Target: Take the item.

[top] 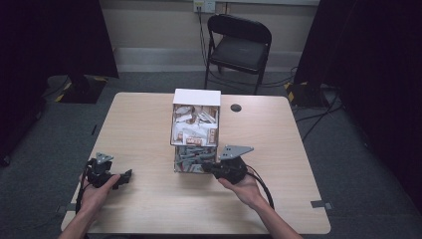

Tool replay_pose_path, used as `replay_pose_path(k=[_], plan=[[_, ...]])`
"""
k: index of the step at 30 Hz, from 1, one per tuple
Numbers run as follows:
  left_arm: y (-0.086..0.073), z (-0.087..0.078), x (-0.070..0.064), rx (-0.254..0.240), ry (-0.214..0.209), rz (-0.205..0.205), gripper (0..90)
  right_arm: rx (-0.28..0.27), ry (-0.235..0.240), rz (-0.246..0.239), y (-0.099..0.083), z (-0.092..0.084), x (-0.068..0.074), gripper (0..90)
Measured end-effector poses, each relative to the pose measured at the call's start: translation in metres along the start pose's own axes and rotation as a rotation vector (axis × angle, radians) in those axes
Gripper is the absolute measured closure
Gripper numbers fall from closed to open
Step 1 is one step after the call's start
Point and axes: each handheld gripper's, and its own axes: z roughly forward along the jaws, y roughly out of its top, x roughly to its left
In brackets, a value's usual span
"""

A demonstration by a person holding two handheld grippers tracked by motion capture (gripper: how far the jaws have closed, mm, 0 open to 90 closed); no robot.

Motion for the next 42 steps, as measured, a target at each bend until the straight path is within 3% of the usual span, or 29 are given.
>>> replay_pose_path(k=[42], plan=[[0.000,0.000,0.000,0.001,0.000,0.000,0.0,-0.081,0.018,-0.005,0.012,-0.024,0.002,89.9]])
